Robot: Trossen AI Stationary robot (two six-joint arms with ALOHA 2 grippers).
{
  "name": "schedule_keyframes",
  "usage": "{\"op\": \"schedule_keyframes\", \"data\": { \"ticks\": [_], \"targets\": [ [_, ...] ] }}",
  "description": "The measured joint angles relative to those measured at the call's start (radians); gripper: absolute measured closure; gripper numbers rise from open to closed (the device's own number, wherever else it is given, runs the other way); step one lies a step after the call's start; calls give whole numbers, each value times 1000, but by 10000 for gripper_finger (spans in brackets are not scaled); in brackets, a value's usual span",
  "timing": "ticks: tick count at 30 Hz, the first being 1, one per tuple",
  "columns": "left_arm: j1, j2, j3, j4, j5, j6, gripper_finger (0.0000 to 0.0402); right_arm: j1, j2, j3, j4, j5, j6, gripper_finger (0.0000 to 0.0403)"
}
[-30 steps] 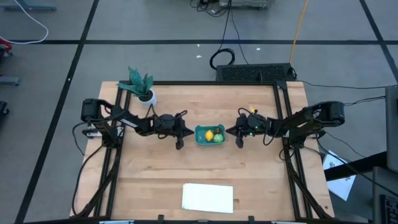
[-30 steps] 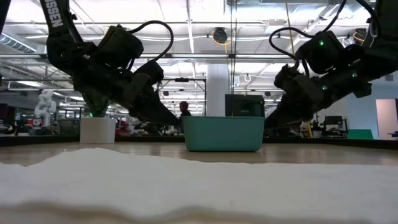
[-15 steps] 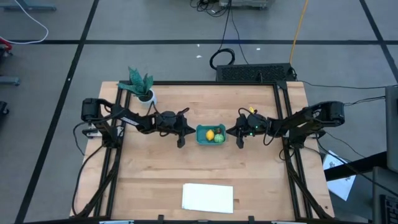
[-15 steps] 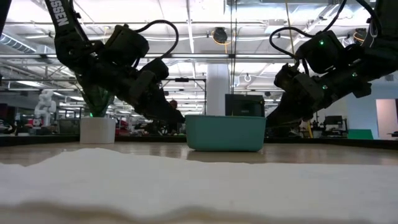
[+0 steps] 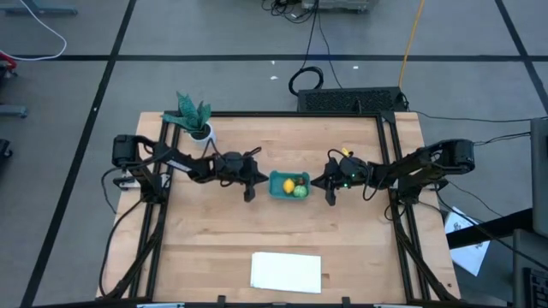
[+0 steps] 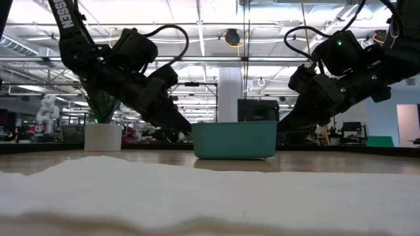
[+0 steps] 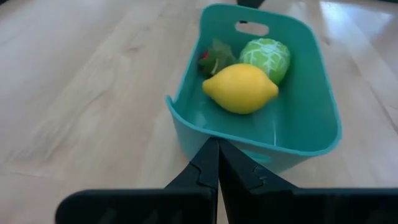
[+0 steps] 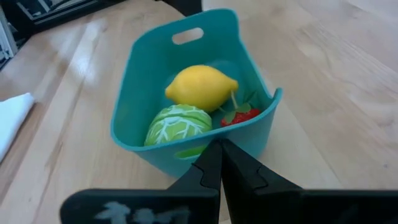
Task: Pick and placing Produce into tupperware
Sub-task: Adjust the blue bin
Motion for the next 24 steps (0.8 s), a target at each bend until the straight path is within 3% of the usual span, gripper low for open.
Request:
{"op": "schedule_keyframes", "data": {
  "ticks": [24],
  "targets": [
    [-4,0,2,-6,8,-6,396,-1,0,3,-28,1,2,403]
  ]
}}
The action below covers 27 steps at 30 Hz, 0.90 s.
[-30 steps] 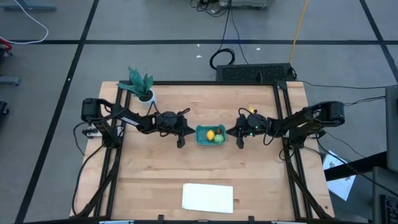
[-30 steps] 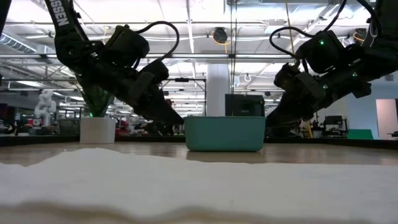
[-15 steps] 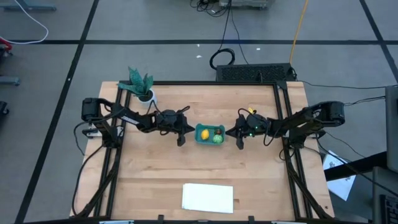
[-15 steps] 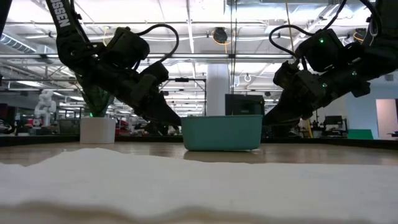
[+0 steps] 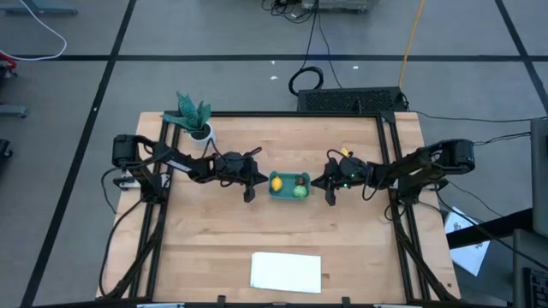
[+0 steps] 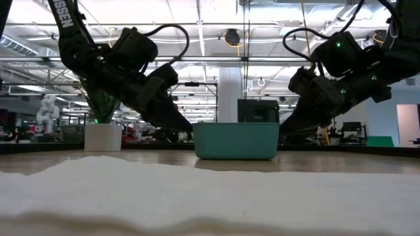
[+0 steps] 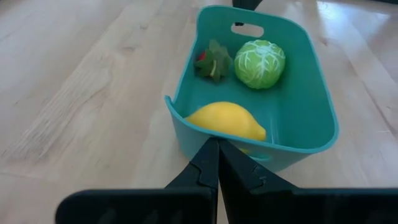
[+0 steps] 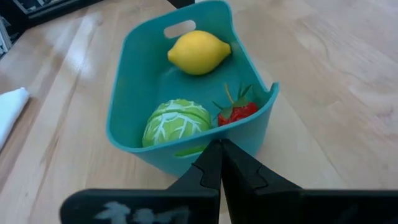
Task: Pick and placing Produce into tupperware
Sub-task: Adjust the blue bin
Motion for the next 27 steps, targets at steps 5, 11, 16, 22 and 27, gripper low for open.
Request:
{"op": "schedule_keyframes", "data": {
  "ticks": [5,11,16,22,27],
  "targets": [
    [-10,0,0,0,1,1,396,0,0,0,-11,1,-2,403],
    [-10,0,0,-3,0,1,396,0,0,0,-11,2,-2,403],
    [-10,0,0,-20,-5,0,396,0,0,0,-11,3,3,403],
    [-10,0,0,-44,-5,-1,396,0,0,0,-15,4,5,403],
    [-9,0,0,-83,-9,1,396,-5,0,0,-30,4,21,403]
  ]
}}
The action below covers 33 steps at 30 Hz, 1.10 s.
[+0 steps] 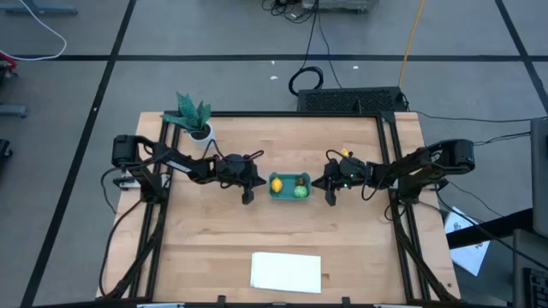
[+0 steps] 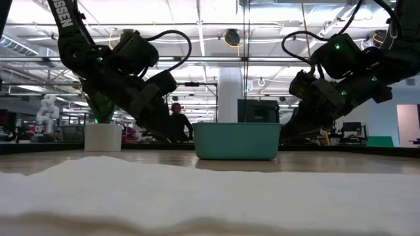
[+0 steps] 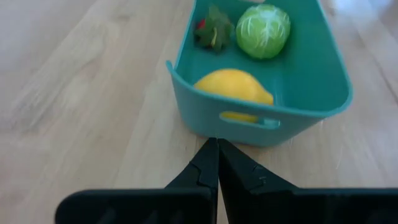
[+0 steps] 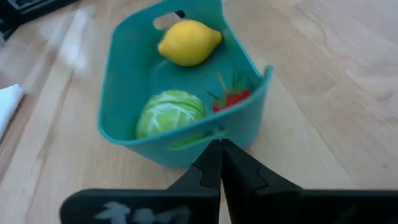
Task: Pick and placing Produce into tupperware
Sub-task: Adjust the blue bin, then return to Home Position
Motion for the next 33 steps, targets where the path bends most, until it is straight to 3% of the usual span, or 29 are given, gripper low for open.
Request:
{"op": "schedule_keyframes", "data": {
  "ticks": [11,20,29,33],
  "targets": [
    [-2,-34,-5,-134,-1,88,396,-29,-35,-28,-54,-2,2,403],
    [-41,-234,-88,-174,-82,185,396,-29,-274,-139,-49,-3,-33,403],
    [-27,-466,-392,248,-52,182,396,-30,-450,-239,71,-26,-43,403],
    [10,-544,-478,324,-45,152,396,-30,-471,-240,89,-26,-61,403]
  ]
}}
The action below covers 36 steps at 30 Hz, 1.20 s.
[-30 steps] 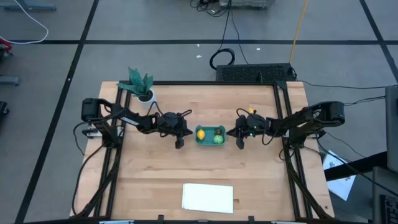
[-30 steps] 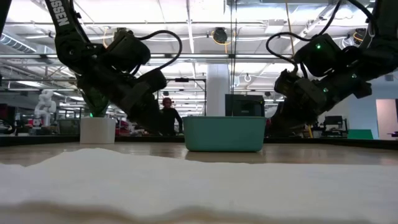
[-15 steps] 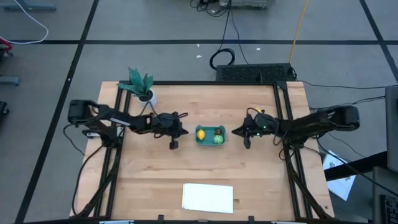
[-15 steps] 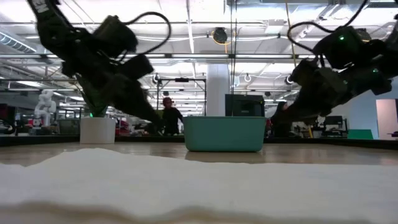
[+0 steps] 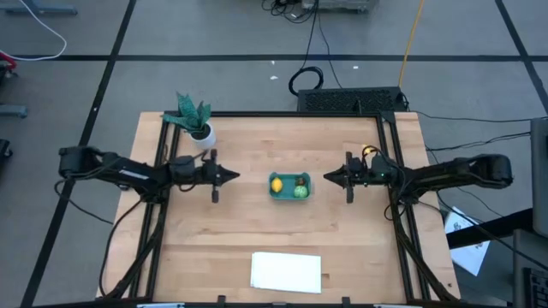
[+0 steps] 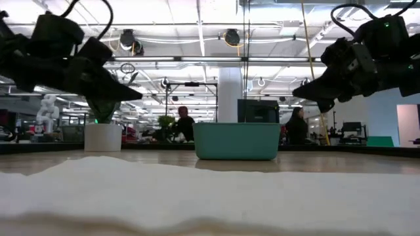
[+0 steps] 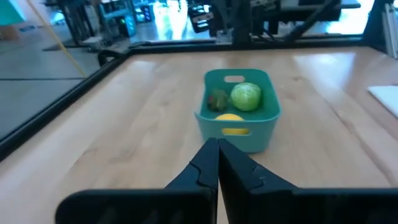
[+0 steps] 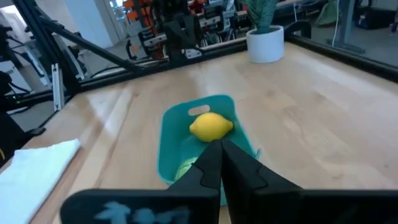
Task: Pick and placing Produce into tupperware
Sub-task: Return to Home Position
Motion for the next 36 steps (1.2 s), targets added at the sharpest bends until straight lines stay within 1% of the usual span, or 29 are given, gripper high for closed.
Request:
{"op": "schedule_keyframes", "data": {
  "ticks": [6,13,22,27,32,36],
  "targets": [
    [-9,-132,-64,-8,-1,-9,396,-7,-24,-3,2,-2,3,403],
    [-57,-276,-63,-81,-17,13,396,-6,-80,-5,-11,-3,11,403],
    [-151,-430,-63,-185,-127,48,396,-5,-226,-19,-72,-30,15,403],
    [-191,-511,-63,-276,-188,47,396,-4,-316,-19,-143,-34,19,403],
    [-250,-591,-63,-331,-228,54,396,-4,-420,-19,-222,-47,23,403],
    [-305,-658,-63,-396,-310,74,396,-4,-505,-19,-281,-78,27,403]
  ]
}}
